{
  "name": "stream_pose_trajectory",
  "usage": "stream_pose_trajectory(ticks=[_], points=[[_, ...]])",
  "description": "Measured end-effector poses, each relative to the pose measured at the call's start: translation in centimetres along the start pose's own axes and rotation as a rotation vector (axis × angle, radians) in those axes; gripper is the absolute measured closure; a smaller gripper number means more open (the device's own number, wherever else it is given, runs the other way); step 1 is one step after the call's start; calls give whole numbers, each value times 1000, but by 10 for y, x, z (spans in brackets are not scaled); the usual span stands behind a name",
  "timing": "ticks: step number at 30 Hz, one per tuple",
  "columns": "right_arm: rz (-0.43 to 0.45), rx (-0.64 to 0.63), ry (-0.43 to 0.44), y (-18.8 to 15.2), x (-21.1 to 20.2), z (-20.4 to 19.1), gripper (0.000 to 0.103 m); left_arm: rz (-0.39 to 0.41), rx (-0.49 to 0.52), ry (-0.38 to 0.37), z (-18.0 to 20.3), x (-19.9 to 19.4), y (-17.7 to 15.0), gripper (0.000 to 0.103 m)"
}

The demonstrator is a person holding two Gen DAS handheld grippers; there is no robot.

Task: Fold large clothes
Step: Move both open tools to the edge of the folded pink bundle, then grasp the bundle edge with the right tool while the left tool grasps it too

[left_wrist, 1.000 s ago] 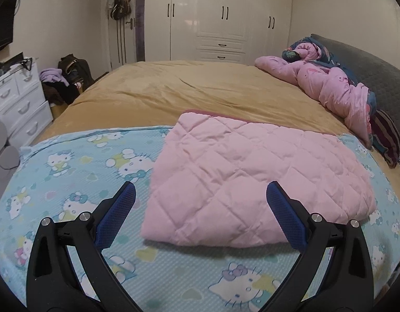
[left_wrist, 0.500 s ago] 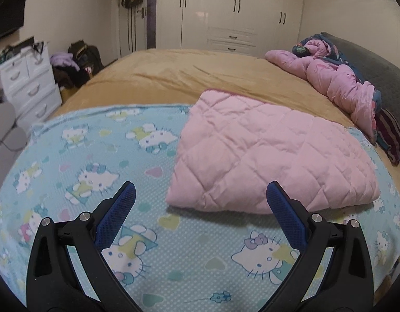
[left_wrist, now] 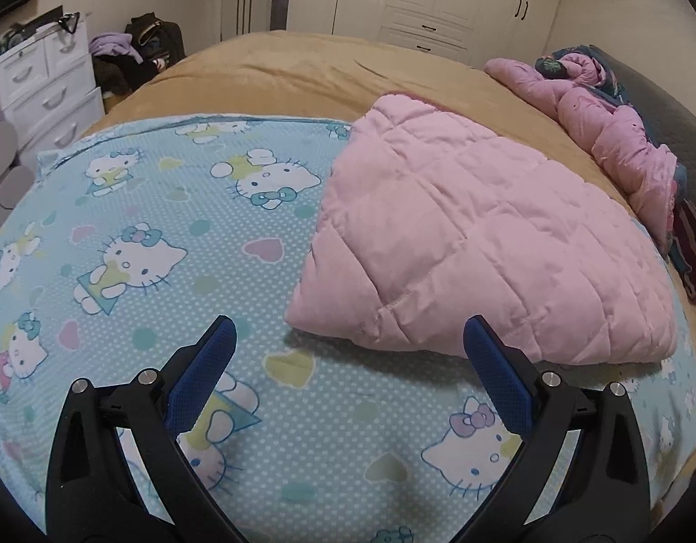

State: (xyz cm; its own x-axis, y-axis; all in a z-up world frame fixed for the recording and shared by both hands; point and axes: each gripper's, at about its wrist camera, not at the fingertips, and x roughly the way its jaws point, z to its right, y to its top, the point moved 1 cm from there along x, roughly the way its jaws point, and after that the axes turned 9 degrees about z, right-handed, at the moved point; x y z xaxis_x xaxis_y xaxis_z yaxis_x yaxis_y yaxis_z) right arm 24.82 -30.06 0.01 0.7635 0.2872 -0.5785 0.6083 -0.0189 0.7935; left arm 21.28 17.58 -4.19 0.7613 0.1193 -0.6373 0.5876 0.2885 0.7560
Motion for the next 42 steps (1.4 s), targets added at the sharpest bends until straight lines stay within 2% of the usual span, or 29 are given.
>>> stream_pose_trajectory(ticks=[13, 18, 27, 38, 42], points=[[-62, 30, 25, -5, 38, 15, 4, -56, 11, -17, 12, 54, 27, 8], [-87, 27, 43, -3, 52, 18, 4, -107, -23, -31, 5, 86, 41, 8], [-165, 114, 75, -7, 84, 40, 4, -208, -144, -165, -9, 134, 41, 8], [-260, 200, 153, -1, 138, 52, 4, -218, -88, -191, 2, 152, 36, 8], [-312, 293, 209, -1, 162, 60, 4, -218, -82, -195, 5, 156, 36, 8]])
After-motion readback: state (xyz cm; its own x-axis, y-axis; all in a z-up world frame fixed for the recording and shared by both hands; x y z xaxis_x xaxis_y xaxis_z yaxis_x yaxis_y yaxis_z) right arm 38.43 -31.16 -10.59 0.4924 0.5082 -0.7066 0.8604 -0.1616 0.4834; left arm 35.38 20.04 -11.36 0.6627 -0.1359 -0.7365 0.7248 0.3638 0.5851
